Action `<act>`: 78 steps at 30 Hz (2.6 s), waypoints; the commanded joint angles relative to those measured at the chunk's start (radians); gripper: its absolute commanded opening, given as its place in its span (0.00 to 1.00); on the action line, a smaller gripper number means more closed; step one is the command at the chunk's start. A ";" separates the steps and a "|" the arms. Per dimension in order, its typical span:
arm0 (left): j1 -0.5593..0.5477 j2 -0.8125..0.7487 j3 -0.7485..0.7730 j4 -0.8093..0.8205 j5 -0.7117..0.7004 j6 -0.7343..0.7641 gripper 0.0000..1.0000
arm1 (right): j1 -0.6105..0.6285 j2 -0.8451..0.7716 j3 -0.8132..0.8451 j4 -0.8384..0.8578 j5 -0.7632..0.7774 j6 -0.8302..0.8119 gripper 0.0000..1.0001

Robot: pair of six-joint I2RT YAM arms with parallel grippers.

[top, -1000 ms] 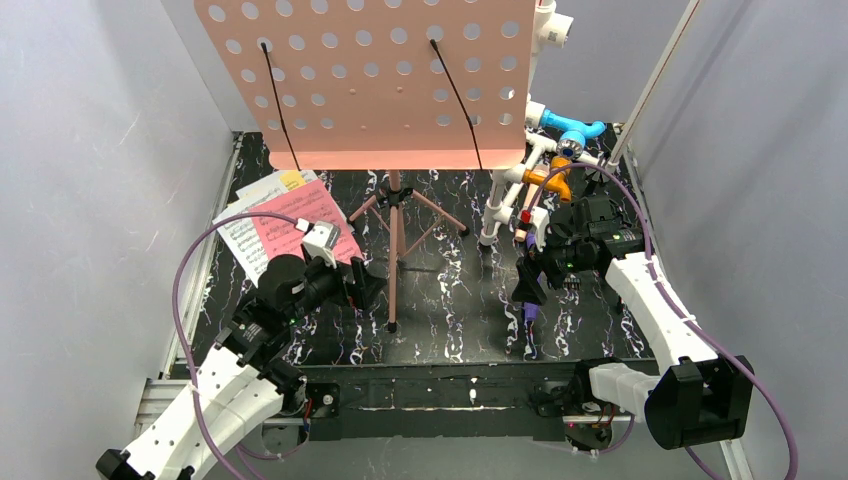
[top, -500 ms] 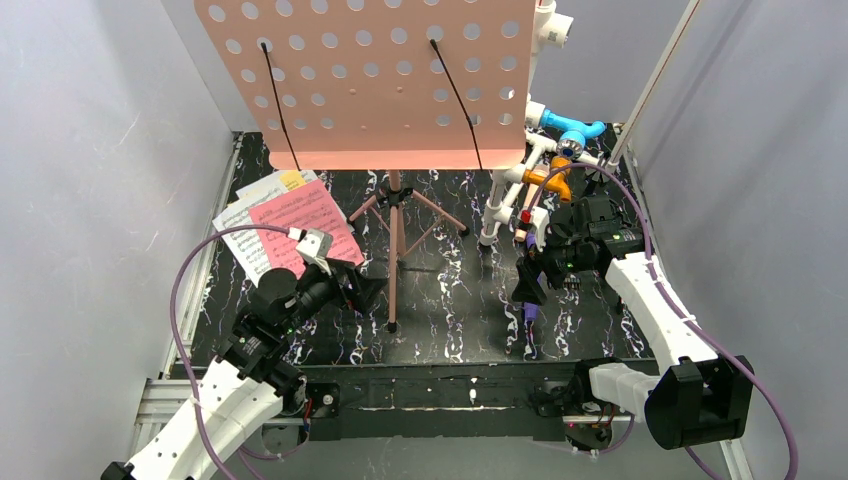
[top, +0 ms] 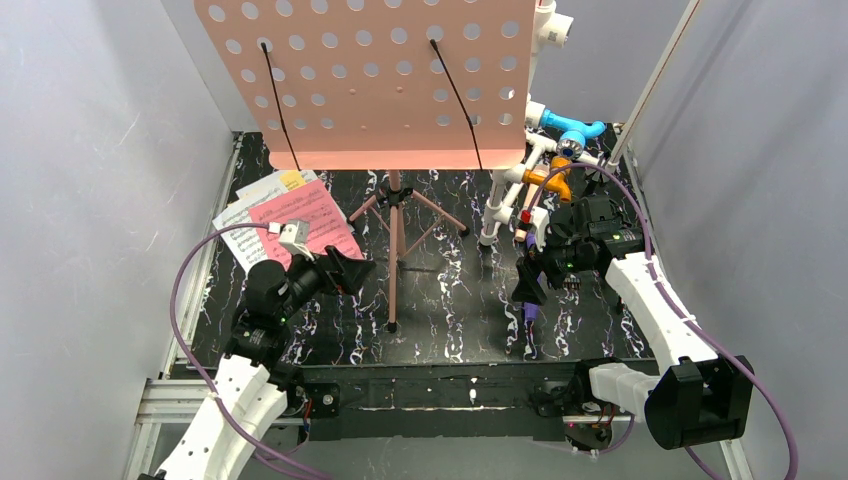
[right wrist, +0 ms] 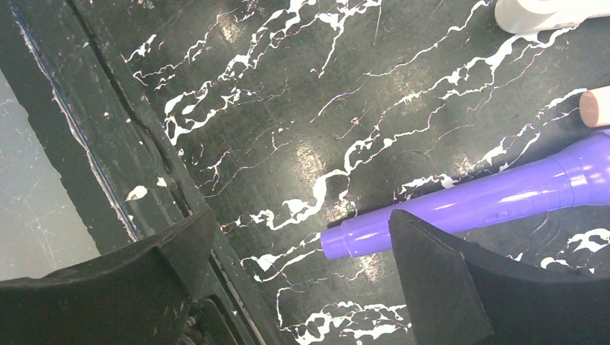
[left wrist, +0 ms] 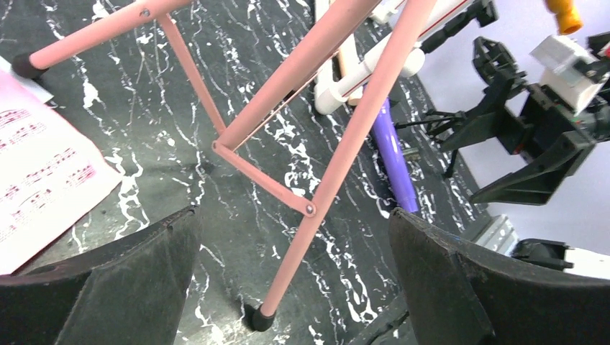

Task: Pack up the instrument practice props
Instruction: Unscrew the knob on the music stand.

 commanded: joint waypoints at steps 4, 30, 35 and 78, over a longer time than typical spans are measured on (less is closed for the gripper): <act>0.031 -0.006 -0.018 0.103 0.086 -0.102 1.00 | 0.004 -0.010 0.021 0.005 -0.019 -0.006 1.00; 0.053 0.060 -0.129 0.421 0.110 -0.338 1.00 | 0.010 0.024 0.020 0.042 -0.014 0.011 1.00; 0.061 0.070 -0.141 0.421 -0.006 -0.421 1.00 | 0.025 0.054 0.028 0.059 -0.005 0.012 1.00; 0.000 0.543 0.176 0.644 0.043 -0.910 0.29 | 0.028 0.045 0.019 0.064 0.003 0.021 1.00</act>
